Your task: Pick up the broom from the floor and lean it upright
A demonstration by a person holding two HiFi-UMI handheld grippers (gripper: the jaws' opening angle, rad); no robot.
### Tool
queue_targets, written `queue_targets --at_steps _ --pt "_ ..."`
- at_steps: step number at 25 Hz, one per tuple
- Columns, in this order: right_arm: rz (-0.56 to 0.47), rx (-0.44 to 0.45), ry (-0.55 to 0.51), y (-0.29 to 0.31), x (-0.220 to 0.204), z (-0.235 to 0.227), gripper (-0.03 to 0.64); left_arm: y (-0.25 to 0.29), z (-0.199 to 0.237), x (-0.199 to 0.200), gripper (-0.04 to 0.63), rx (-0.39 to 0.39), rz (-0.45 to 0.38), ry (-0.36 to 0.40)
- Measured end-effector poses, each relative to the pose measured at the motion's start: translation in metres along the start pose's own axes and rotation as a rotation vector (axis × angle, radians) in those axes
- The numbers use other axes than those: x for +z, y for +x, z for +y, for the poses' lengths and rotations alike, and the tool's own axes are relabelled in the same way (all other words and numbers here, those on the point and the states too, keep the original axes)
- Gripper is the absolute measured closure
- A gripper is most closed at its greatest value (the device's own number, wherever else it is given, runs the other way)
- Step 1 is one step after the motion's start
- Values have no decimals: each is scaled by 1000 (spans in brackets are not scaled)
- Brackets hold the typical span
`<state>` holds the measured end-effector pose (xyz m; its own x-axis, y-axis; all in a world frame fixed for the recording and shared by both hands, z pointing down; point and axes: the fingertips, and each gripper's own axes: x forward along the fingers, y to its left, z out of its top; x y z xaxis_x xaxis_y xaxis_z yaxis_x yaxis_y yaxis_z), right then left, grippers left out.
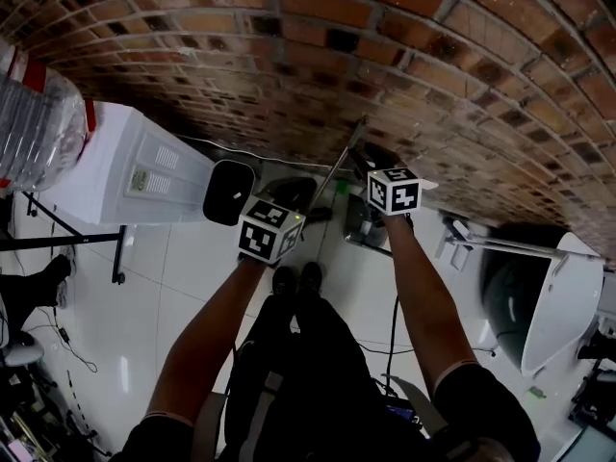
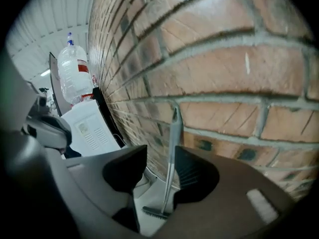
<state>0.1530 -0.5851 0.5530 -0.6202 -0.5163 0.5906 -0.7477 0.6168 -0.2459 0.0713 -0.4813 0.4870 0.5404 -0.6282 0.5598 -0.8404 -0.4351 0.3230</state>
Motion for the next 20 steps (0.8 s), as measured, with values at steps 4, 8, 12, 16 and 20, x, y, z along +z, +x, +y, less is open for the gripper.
queue_targets --at_steps 4,8,12,16,20 --pt "-112 -40 -19 -55 35 27 536 -22 -20 8 595 -47 -43 -17" --pt "-196 -77 -60 -103 64 61 611 -46 -36 22 595 -99 -85 -34" --pt "-266 -77 -103 -143 84 96 612 -65 -49 48 595 -146 -133 -23" --pt "-311 -52 -108 -178 85 131 612 -91 -67 65 595 -160 -166 20" --pt "-345 -33 -124 -200 90 151 612 -109 -87 84 595 -179 -196 98"
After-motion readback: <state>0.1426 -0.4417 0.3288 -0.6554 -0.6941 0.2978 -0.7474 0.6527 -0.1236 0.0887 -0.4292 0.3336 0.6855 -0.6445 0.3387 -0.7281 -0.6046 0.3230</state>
